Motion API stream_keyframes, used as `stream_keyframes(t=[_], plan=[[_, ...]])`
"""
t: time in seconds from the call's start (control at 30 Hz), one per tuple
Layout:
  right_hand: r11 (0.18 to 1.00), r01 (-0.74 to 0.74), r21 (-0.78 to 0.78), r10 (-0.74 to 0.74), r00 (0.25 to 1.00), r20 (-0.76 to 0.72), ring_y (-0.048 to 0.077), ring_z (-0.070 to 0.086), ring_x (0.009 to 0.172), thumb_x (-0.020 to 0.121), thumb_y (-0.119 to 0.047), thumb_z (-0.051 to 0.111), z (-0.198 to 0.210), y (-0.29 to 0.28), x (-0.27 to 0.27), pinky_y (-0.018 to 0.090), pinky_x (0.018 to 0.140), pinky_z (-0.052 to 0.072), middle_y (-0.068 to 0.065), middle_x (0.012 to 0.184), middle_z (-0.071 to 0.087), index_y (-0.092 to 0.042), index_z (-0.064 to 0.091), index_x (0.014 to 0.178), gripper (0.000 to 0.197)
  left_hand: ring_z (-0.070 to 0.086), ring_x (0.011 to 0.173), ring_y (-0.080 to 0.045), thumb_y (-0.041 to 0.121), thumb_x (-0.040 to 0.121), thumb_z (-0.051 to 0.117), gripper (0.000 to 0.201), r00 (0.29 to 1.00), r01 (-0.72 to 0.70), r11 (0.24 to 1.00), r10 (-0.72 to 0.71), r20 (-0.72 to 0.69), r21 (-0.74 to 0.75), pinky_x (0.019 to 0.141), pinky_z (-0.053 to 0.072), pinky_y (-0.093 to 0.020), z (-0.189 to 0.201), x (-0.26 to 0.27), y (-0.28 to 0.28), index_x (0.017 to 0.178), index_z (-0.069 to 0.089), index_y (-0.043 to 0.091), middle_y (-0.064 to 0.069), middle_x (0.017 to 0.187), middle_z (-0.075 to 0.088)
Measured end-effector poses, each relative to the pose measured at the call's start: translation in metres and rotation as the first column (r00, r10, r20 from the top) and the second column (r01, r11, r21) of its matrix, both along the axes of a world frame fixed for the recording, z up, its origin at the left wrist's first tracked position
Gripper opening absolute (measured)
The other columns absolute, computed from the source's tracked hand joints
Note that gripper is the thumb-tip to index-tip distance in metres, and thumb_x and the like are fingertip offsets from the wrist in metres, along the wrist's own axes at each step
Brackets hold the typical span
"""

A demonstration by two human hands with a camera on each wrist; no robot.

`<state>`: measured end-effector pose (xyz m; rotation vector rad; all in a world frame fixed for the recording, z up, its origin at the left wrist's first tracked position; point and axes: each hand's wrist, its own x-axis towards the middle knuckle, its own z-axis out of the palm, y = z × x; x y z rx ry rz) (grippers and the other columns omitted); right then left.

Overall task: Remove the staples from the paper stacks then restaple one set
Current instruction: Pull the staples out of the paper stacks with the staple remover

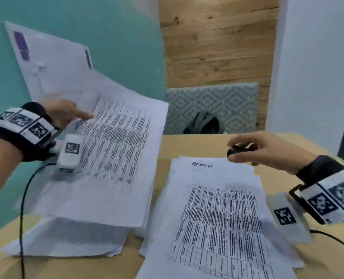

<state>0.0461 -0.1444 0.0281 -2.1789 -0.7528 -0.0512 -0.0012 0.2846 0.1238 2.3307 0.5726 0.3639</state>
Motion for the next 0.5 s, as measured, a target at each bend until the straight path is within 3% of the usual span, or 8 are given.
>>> stream_keyframes(t=[0.07,0.17,0.23,0.3,0.4,0.5], plan=[[0.998,0.004,-0.06,-0.005,1.0,-0.002,0.021,0.055,0.075,0.078,-0.026,0.072,-0.002,0.001,-0.001,0.035,0.067,0.05,0.011,0.095,0.066,-0.02,0.069,0.095,0.018,0.038,0.037,-0.02,0.015,0.079,0.062,0.028,0.976,-0.031,0.998,0.043,-0.215,0.058,0.033,0.028,-0.018,-0.027,0.002,0.021,0.066,0.046,-0.003,-0.008,0.048,0.042],[0.986,0.009,-0.166,-0.014,1.0,-0.025,0.022,0.057,0.077,0.08,-0.028,0.071,-0.006,0.001,0.0,0.031,0.065,0.049,0.006,0.095,0.067,-0.021,0.069,0.094,0.016,0.049,0.064,-0.028,0.019,0.082,0.066,0.043,0.902,-0.07,0.977,0.148,-0.405,0.2,0.057,0.035,-0.031,-0.073,0.011,0.055,0.103,0.056,-0.017,-0.016,0.071,0.055],[0.968,0.003,-0.25,-0.018,0.998,-0.059,0.016,0.057,0.076,0.082,-0.03,0.069,-0.009,0.001,0.001,0.025,0.065,0.049,0.003,0.095,0.067,-0.024,0.068,0.095,0.015,0.056,0.093,-0.036,0.018,0.086,0.065,0.049,0.867,-0.105,0.968,0.201,-0.455,0.228,0.078,0.042,-0.039,-0.102,0.018,0.069,0.118,0.052,-0.016,-0.027,0.1,0.06],[0.946,-0.014,-0.322,-0.019,0.995,-0.097,0.011,0.058,0.076,0.084,-0.031,0.067,-0.012,0.002,0.001,0.022,0.065,0.049,0.002,0.095,0.068,-0.025,0.068,0.095,0.013,0.055,0.11,-0.037,0.025,0.087,0.063,0.052,0.816,-0.089,0.949,0.245,-0.524,0.304,0.089,0.043,-0.039,-0.125,0.021,0.072,0.121,0.052,-0.012,-0.027,0.118,0.059],[0.906,-0.04,-0.421,-0.023,0.989,-0.143,0.011,0.059,0.078,0.086,-0.033,0.064,-0.015,0.001,0.002,0.018,0.064,0.047,0.003,0.095,0.069,-0.027,0.068,0.098,0.014,0.054,0.117,-0.032,0.034,0.089,0.058,0.052,0.764,-0.023,0.926,0.26,-0.591,0.378,0.09,0.042,-0.031,-0.145,0.023,0.073,0.122,0.053,-0.005,-0.019,0.127,0.057],[0.849,-0.067,-0.525,-0.035,0.983,-0.181,0.01,0.061,0.082,0.086,-0.036,0.063,-0.02,0.0,0.004,0.017,0.064,0.047,-0.001,0.096,0.069,-0.027,0.067,0.102,0.018,0.052,0.12,-0.027,0.036,0.092,0.054,0.054,0.772,-0.005,0.902,0.278,-0.571,0.432,0.092,0.04,-0.026,-0.139,0.025,0.064,0.126,0.05,-0.005,-0.016,0.133,0.053]])
